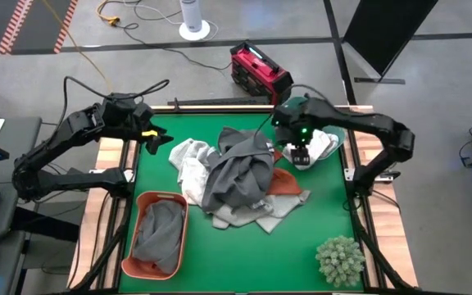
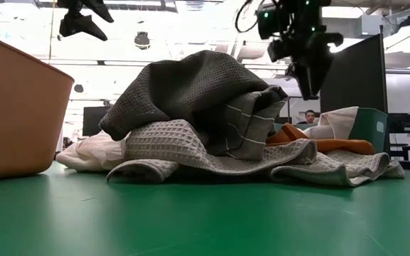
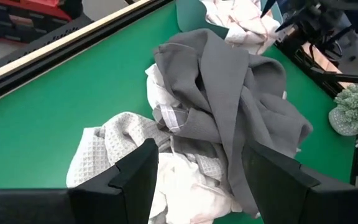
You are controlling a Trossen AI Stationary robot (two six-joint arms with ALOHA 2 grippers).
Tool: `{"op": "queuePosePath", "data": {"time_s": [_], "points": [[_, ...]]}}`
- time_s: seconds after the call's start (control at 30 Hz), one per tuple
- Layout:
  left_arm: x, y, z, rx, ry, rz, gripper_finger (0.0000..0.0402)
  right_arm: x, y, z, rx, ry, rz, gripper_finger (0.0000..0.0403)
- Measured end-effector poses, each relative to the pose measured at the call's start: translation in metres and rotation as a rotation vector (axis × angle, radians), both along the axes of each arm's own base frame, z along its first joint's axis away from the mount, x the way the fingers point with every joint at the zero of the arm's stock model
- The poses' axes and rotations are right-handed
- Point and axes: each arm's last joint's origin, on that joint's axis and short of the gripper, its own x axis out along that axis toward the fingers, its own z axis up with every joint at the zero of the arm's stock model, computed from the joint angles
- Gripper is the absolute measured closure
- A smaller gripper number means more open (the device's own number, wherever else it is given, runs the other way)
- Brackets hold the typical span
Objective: Sort towels by color in basket
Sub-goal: Adjust the white patterned towel in the green bin
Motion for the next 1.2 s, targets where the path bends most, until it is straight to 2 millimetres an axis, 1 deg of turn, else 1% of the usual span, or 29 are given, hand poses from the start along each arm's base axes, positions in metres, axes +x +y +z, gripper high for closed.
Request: {"op": "queuePosePath", "data": {"time_s": [0.1, 0.17, 0.23, 0.33, 0.4, 0.47, 0.53, 0.57, 0.6, 0.67, 0.8, 0.83, 0.9, 1.0, 1.07, 1.13, 1.2], "points": [[0.0, 0.0, 0.0, 0.001, 0.001, 0.002, 0.018, 0.005, 0.003, -0.018, 0.021, 0.071, 0.019, 0.0158], [0.0, 0.0, 0.0, 0.002, 0.001, 0.003, 0.018, 0.006, 0.005, -0.035, 0.038, 0.132, 0.035, 0.0164], [0.0, 0.0, 0.0, 0.0, 0.004, 0.002, 0.018, 0.003, 0.006, -0.053, 0.012, 0.221, 0.048, 0.0175], [0.0, 0.0, 0.0, 0.004, 0.007, -0.001, 0.018, -0.001, 0.006, -0.07, -0.022, 0.301, 0.053, 0.0211], [0.0, 0.0, 0.0, 0.01, 0.01, -0.006, 0.018, -0.003, 0.004, -0.074, -0.022, 0.302, 0.04, 0.0253], [0.0, 0.0, 0.0, 0.015, 0.013, -0.01, 0.018, -0.003, 0.004, -0.072, -0.028, 0.285, 0.03, 0.0307], [0.0, 0.0, 0.0, 0.022, 0.015, -0.015, 0.018, -0.003, 0.003, -0.066, -0.016, 0.253, 0.016, 0.0363], [0.0, 0.0, 0.0, 0.022, 0.015, -0.015, 0.018, -0.003, 0.002, -0.062, -0.006, 0.23, 0.004, 0.0378], [0.0, 0.0, 0.0, 0.023, 0.016, -0.014, 0.018, -0.003, 0.001, -0.057, 0.005, 0.204, -0.013, 0.0382], [0.0, 0.0, -0.001, 0.024, 0.016, -0.013, 0.018, -0.004, -0.004, -0.045, 0.028, 0.15, -0.071, 0.0377], [-0.001, 0.0, -0.001, 0.024, 0.017, -0.013, 0.018, -0.015, -0.018, -0.013, 0.053, 0.012, -0.208, 0.0372], [-0.001, 0.0, 0.0, 0.024, 0.016, -0.013, 0.018, -0.02, -0.023, -0.006, 0.033, -0.01, -0.249, 0.0375], [-0.001, 0.0, -0.001, 0.026, 0.018, -0.01, 0.018, -0.033, -0.038, 0.0, -0.074, -0.001, -0.372, 0.0382], [-0.001, 0.0, -0.001, 0.027, 0.018, -0.01, 0.018, -0.053, -0.064, -0.002, -0.258, 0.073, -0.552, 0.0382], [-0.001, 0.0, 0.0, 0.027, 0.017, -0.01, 0.018, -0.063, -0.081, -0.008, -0.3, 0.105, -0.636, 0.0382], [0.0, 0.0, 0.0, 0.032, 0.016, -0.012, 0.018, -0.068, -0.098, -0.022, -0.3, 0.108, -0.694, 0.0382], [0.0, 0.0, 0.0, 0.04, 0.011, -0.014, 0.018, -0.066, -0.109, -0.04, -0.278, 0.089, -0.72, 0.0382]]}}
